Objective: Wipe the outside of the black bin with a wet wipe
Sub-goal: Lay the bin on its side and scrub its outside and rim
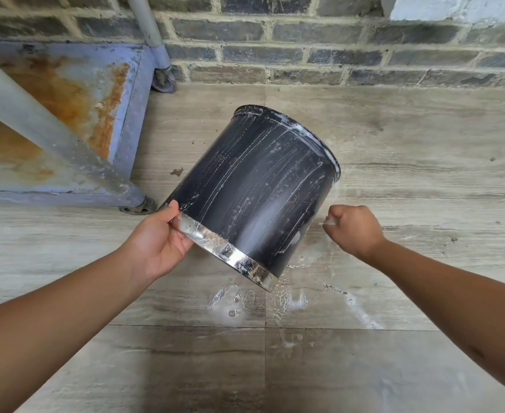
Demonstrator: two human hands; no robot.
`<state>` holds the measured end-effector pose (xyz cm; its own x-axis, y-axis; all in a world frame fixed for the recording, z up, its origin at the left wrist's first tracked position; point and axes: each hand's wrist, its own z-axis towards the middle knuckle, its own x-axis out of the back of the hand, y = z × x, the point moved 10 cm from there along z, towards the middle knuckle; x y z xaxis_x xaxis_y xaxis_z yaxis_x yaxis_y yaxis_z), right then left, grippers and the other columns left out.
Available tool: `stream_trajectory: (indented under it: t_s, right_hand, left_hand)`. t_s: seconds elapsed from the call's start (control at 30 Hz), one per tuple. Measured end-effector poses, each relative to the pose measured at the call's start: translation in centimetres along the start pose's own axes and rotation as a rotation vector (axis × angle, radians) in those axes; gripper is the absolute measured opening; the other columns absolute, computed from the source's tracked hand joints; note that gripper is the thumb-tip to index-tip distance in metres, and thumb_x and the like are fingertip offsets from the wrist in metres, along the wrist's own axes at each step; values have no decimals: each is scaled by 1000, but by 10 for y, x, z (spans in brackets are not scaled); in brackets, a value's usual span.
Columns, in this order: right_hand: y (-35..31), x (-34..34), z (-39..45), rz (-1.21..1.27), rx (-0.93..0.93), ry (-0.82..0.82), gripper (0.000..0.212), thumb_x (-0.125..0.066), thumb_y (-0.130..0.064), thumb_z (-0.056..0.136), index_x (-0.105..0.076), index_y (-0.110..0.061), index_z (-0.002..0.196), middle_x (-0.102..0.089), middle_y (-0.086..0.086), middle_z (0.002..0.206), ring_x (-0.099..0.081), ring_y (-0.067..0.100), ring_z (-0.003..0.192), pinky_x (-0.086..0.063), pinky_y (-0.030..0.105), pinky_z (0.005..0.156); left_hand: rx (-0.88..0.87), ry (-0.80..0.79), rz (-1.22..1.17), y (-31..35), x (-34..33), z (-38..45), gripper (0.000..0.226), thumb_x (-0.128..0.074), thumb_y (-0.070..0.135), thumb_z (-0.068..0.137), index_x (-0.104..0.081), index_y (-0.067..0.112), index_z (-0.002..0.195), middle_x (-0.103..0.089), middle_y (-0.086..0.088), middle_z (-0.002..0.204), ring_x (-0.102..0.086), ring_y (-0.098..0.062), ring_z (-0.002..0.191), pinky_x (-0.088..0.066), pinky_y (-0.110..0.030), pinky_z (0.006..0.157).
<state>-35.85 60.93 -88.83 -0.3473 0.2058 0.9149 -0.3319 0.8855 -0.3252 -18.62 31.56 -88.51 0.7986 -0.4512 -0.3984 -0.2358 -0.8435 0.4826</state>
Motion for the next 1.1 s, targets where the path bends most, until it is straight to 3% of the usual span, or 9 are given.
stream_trajectory:
  t_s: [0.13,0.3,0.4,0.5,0.63,0.73,0.83,0.93,1.1]
  right_hand:
    - [-28,5,12,95,57,11,42,-56,-1,81,-33,-22,53,-41,2,46,-41,26,47,-42,31,50]
    - [-13,22,26,253,-41,101,41,-50,2,82,-36,-21,51,-41,-2,47,-40,21,49,-37,26,48]
    - [-7,50,32,377,-108,295,31,-52,-7,85,-38,-17,59,-42,-2,52,-38,17,50,-35,23,46]
    - [-36,80,40,499,24,420,10,-54,-24,86,-44,-22,84,-51,-7,73,-44,3,62,-34,11,55]
    - [-87,90,38,491,257,470,21,-55,-18,87,-59,-9,105,-52,3,109,-47,21,109,-38,42,99]
    - [-110,70,31,513,264,378,34,-46,-21,95,-59,-14,126,-47,5,143,-29,28,141,-19,48,117]
    - [-122,65,21,505,299,362,38,-43,-22,98,-55,-17,134,-44,4,148,-25,23,144,-18,46,118]
    - [-130,57,3,463,368,345,37,-44,-17,99,-54,-17,135,-47,4,146,-26,21,143,-22,53,116]
    - [-170,27,-57,357,669,226,43,-52,-9,92,-48,-24,132,-48,1,142,-34,23,139,-28,58,111]
  left_hand:
    - [-1,-25,-35,-4,-6,-4,13,-53,19,99,-59,9,91,-74,-4,64,-73,-12,60,-58,-30,51]
    - [165,-218,190,-76,-22,-29,43,-65,28,84,-58,4,119,-71,-19,115,-69,-30,105,-55,-46,91]
    - [107,-182,231,-85,-27,-33,42,-69,23,78,-61,0,112,-72,-22,111,-71,-30,98,-58,-45,85]
    - [74,-147,198,-68,-29,-28,44,-70,22,77,-57,-3,111,-72,-22,103,-73,-30,91,-60,-44,79]
    - [121,-155,78,-56,-33,-25,28,-68,23,77,-56,3,92,-74,-14,78,-75,-23,76,-60,-35,63]
    - [117,-143,-12,-47,-34,-24,26,-68,24,77,-56,3,89,-75,-16,77,-76,-24,76,-60,-35,60]
    - [105,-118,-43,-38,-28,-24,25,-68,23,74,-57,4,87,-74,-15,71,-75,-23,70,-61,-37,58]
    - [101,-126,-52,-33,-23,-21,28,-68,22,73,-59,5,92,-76,-20,85,-76,-26,79,-61,-40,61]
    - [98,-141,-45,-30,-26,-21,35,-68,24,72,-59,1,97,-76,-20,85,-75,-26,80,-62,-40,64]
